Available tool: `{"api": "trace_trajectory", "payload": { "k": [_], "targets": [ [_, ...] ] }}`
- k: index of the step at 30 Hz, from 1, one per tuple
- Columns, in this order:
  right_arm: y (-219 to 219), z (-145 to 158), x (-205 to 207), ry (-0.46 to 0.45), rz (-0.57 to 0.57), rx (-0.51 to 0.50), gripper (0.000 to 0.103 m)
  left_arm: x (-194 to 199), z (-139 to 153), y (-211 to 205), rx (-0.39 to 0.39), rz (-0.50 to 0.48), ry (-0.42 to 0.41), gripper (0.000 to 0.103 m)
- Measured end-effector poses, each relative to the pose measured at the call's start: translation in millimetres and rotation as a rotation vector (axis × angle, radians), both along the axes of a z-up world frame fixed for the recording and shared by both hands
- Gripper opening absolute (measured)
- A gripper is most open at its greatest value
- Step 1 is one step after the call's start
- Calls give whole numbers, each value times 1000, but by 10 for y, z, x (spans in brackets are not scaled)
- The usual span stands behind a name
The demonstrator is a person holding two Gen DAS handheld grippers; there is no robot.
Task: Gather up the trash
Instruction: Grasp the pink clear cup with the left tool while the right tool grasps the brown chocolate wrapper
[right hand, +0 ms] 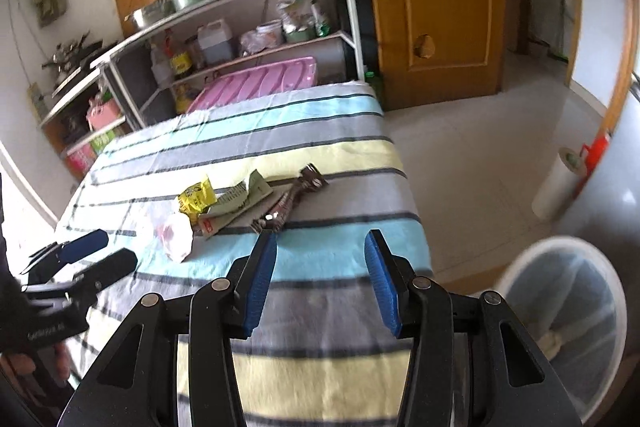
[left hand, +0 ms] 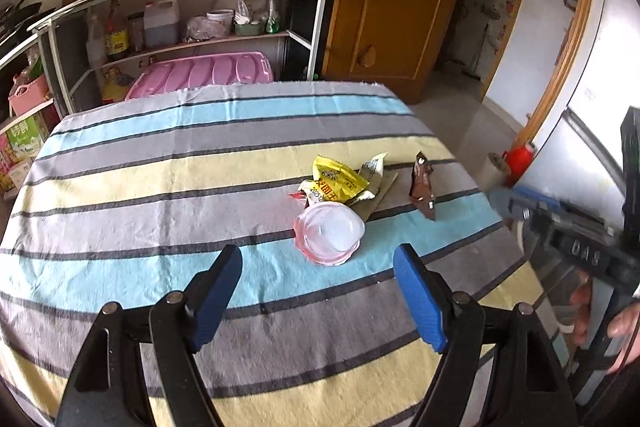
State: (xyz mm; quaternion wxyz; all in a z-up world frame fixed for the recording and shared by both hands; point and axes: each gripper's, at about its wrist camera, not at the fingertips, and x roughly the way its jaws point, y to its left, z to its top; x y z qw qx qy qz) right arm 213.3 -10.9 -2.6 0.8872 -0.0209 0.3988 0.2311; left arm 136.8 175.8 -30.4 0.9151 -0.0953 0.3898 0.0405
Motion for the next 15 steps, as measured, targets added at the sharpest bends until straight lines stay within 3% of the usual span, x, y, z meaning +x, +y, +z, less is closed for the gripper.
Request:
{"api": "trace_trajectory", "payload": {
  "k": [6, 11, 15],
  "targets": [
    [268, -150, 280, 27, 31, -51, 47, 166, -101, 22, 9, -4, 28, 80],
    [350, -238, 453, 61, 67, 21, 47, 244, -156, 35, 14, 6, 36, 80],
    [432, -302, 516, 76, 60, 0, 47, 293, -163, 60, 17, 16, 32, 80]
  ]
}}
